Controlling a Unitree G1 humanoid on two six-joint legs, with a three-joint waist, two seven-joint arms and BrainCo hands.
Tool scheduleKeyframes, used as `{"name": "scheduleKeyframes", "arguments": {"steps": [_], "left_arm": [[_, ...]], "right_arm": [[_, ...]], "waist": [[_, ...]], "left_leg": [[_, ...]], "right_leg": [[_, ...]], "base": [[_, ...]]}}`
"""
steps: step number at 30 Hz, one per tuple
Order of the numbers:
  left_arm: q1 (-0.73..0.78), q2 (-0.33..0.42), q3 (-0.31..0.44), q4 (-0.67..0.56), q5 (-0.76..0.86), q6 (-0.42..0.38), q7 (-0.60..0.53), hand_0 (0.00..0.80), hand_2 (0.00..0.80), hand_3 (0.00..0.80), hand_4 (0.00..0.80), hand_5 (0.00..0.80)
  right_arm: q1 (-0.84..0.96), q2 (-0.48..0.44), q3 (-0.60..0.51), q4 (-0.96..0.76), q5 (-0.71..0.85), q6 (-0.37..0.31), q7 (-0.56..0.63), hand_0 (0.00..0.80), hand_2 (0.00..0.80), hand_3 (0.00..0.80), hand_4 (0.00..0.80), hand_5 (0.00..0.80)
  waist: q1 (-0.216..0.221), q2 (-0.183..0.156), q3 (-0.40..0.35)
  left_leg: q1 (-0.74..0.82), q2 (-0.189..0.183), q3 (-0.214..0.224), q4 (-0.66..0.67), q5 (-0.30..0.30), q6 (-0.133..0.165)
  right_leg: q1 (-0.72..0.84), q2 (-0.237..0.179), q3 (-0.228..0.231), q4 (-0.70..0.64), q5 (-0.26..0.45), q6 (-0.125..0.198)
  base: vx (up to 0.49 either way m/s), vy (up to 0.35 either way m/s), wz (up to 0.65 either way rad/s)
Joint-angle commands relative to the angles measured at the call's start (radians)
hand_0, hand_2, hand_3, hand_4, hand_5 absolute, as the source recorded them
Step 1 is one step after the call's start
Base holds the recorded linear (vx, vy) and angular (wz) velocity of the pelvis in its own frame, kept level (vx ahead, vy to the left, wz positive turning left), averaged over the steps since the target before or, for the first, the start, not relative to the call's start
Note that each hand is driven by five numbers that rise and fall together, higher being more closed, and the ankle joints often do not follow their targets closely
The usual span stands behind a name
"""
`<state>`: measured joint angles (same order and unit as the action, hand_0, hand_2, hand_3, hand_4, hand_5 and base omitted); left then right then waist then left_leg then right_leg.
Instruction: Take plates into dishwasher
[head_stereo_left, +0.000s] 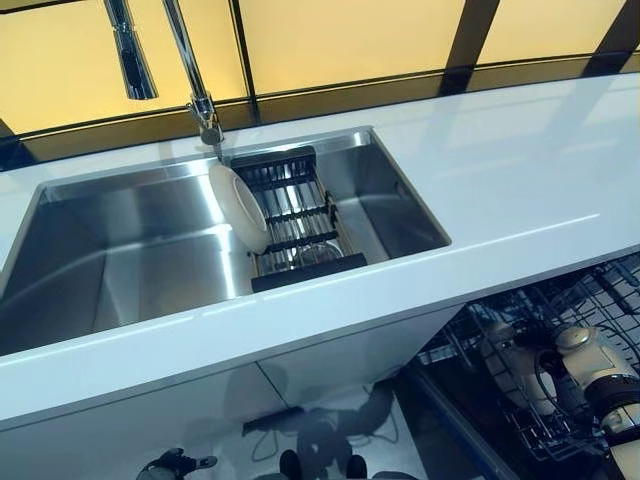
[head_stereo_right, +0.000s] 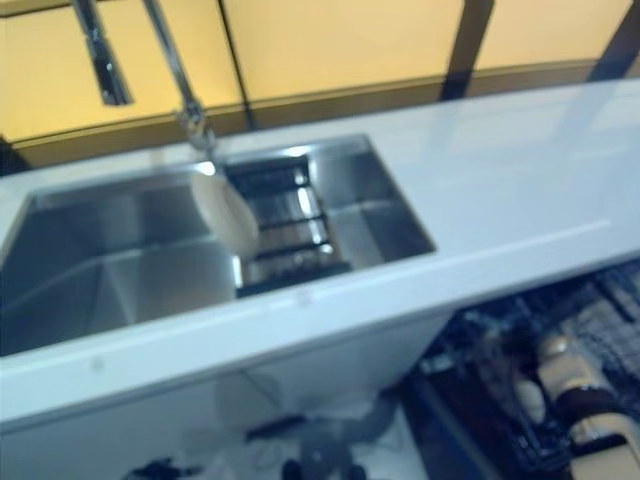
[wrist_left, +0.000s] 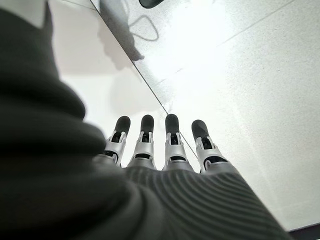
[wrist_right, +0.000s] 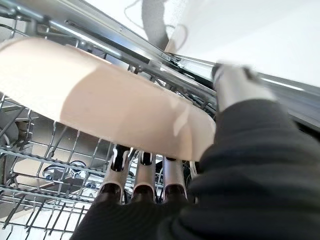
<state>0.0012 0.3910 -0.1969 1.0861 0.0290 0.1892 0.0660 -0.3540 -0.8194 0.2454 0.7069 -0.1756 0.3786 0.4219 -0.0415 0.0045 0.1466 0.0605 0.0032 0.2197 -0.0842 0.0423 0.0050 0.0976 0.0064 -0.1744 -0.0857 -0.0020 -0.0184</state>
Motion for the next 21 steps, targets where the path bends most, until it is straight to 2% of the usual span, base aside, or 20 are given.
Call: {"name": "scheduleKeyframes", "arguments": {"steps": [1, 11, 17, 21], "left_arm": [[-0.026, 0.005, -0.027, 0.032, 0.032, 0.007, 0.006, 0.0, 0.0, 0.0, 0.0, 0.0], [-0.016, 0.02, 0.01, 0.053, 0.033, 0.002, 0.018, 0.0, 0.0, 0.0, 0.0, 0.0], [-0.024, 0.04, 0.023, 0.061, 0.027, -0.001, 0.025, 0.0, 0.0, 0.0, 0.0, 0.0], [-0.026, 0.05, 0.029, 0.07, 0.02, -0.01, 0.025, 0.0, 0.0, 0.0, 0.0, 0.0]], "right_arm": [[-0.064, -0.054, -0.005, -0.029, 0.046, 0.021, 0.022, 0.0, 0.0, 0.0, 0.0, 0.0], [0.003, -0.191, -0.098, -0.177, 0.096, 0.091, 0.17, 0.0, 0.0, 0.0, 0.0, 0.0], [0.037, -0.322, -0.21, -0.16, 0.176, 0.119, 0.251, 0.0, 0.0, 0.0, 0.0, 0.0], [0.08, -0.386, -0.281, -0.137, 0.169, 0.119, 0.297, 0.0, 0.0, 0.0, 0.0, 0.0]], "waist": [[0.01, -0.048, -0.033], [-0.015, -0.088, -0.033], [-0.028, -0.112, -0.032], [-0.033, -0.124, -0.036]], "left_leg": [[0.058, 0.053, 0.006, 0.008, -0.076, -0.046], [0.069, 0.059, 0.021, 0.002, -0.076, -0.044], [0.072, 0.063, 0.022, 0.001, -0.076, -0.043], [0.073, 0.063, 0.024, 0.0, -0.076, -0.042]], "right_leg": [[-0.053, -0.093, -0.005, 0.006, 0.051, 0.142], [-0.051, -0.083, 0.011, 0.009, 0.052, 0.142], [-0.051, -0.075, 0.019, 0.013, 0.056, 0.142], [-0.047, -0.07, 0.021, 0.011, 0.058, 0.143]], "base": [[0.0, 0.0, 0.0], [0.0, 0.0, 0.0], [0.0, -0.001, -0.01], [0.002, 0.001, -0.05]]}}
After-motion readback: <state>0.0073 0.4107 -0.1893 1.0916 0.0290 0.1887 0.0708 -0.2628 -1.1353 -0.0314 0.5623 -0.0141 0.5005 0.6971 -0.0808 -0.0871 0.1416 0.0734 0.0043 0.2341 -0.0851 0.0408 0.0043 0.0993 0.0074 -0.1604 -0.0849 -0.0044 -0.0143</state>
